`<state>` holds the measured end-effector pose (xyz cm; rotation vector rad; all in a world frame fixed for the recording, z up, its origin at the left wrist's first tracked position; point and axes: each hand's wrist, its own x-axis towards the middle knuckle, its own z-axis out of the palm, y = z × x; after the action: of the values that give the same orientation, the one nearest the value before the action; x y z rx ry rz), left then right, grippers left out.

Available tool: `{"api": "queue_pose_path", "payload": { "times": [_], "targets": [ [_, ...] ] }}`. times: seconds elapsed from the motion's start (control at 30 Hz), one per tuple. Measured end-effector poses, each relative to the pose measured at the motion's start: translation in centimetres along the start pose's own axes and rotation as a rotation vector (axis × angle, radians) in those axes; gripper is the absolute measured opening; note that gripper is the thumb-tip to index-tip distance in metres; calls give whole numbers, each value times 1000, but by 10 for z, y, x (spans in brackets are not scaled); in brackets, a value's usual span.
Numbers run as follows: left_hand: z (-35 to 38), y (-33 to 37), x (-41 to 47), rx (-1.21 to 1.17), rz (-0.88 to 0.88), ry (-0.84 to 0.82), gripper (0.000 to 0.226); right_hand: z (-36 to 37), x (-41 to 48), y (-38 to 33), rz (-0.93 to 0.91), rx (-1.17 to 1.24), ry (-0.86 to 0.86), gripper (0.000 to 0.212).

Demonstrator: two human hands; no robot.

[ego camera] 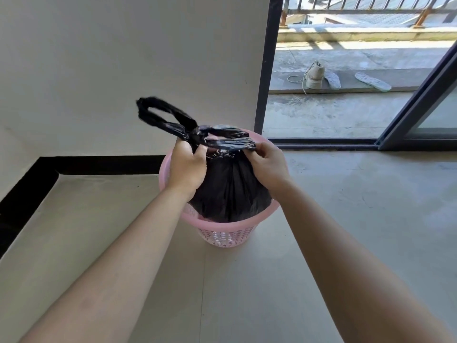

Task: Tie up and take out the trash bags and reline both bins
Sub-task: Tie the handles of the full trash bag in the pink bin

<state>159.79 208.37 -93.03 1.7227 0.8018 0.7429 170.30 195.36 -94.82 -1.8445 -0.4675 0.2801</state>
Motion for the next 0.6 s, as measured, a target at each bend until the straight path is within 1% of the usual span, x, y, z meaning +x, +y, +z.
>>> {"api": "queue_pose_path", "payload": {
  "times": [0.1, 0.17, 0.2, 0.27, 0.3, 0.37, 0.43, 0.47, 0.53, 0.57, 0.6],
  "targets": [
    [2, -1, -5, -353, -169, -122, 19, 0, -1, -2, 10, 136, 52, 14],
    [1, -4, -8, -442, -259, -184, 14, -1, 0, 0, 4, 118, 53, 20],
    [0, -6, -8, -450, -295, -221, 13, -2, 0, 0, -21, 86, 34, 23],
    [-1, -7, -6, -518, -357, -301, 14, 0, 0, 1, -55, 7, -14, 27],
    [-2, -7, -5, -561, -388, -342, 19, 1, -1, 1, -54, -54, -36, 28],
    [-5, -7, -5, -572, -379, -460, 28, 3, -2, 2, -76, -144, -71, 29],
    [-11, -9, -7, -433, -264, -603, 29, 2, -2, 2, -136, -207, -133, 29],
    [-12, -12, -8, -372, -217, -648, 28, 0, -2, 2, -166, -256, -179, 30],
    [-13, -15, -8, -361, -227, -637, 35, -4, -3, 2, -221, -372, -268, 35],
    [-12, -17, -7, -394, -252, -595, 37, -4, -3, 3, -247, -413, -297, 38],
    [-11, -19, -5, -434, -276, -548, 35, -3, -3, 4, -261, -429, -325, 39]
  ]
}}
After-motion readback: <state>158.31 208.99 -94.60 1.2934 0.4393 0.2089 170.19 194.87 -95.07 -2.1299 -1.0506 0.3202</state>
